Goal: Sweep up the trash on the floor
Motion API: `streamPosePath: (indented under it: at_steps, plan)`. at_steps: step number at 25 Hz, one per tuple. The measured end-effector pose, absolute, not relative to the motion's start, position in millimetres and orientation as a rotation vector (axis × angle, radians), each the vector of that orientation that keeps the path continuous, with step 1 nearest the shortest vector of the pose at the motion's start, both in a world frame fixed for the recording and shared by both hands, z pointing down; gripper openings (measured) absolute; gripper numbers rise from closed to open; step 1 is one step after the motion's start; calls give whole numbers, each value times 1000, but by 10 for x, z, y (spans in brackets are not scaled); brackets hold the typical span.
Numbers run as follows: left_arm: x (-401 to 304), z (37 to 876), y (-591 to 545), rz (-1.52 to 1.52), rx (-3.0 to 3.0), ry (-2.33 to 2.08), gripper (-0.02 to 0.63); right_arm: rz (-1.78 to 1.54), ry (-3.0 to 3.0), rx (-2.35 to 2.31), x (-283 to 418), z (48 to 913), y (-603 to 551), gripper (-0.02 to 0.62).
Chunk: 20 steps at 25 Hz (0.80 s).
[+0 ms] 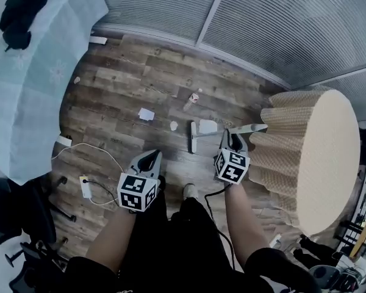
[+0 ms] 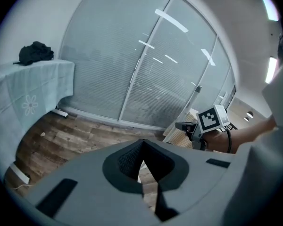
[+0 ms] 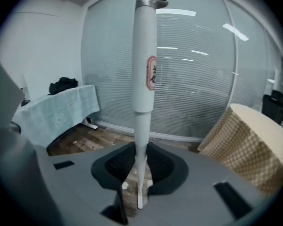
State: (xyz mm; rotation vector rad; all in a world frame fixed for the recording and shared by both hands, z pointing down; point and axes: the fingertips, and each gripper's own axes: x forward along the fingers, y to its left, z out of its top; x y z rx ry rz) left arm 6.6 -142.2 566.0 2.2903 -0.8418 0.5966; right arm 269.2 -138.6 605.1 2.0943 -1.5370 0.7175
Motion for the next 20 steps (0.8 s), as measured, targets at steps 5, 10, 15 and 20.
streamPosePath:
  at_steps: [5,10,15,20]
  plan:
    - [-374,5851,-1877,663,2305,-772,-6,740,-1353,2244,2467,6182,-1723,84]
    - [-726,6066,-2111,701,2277,-748,-6,779,-1331,2292,2118,6200,-2155,84]
    - [-843,6065,-2143,690,2256,-751,-6,839,-1393,2265,1745,6235,-2388,84]
    - [-995,5990,-2263,674,2260,-780,-6,844,-1482,2212,1443,6228,-2680,86]
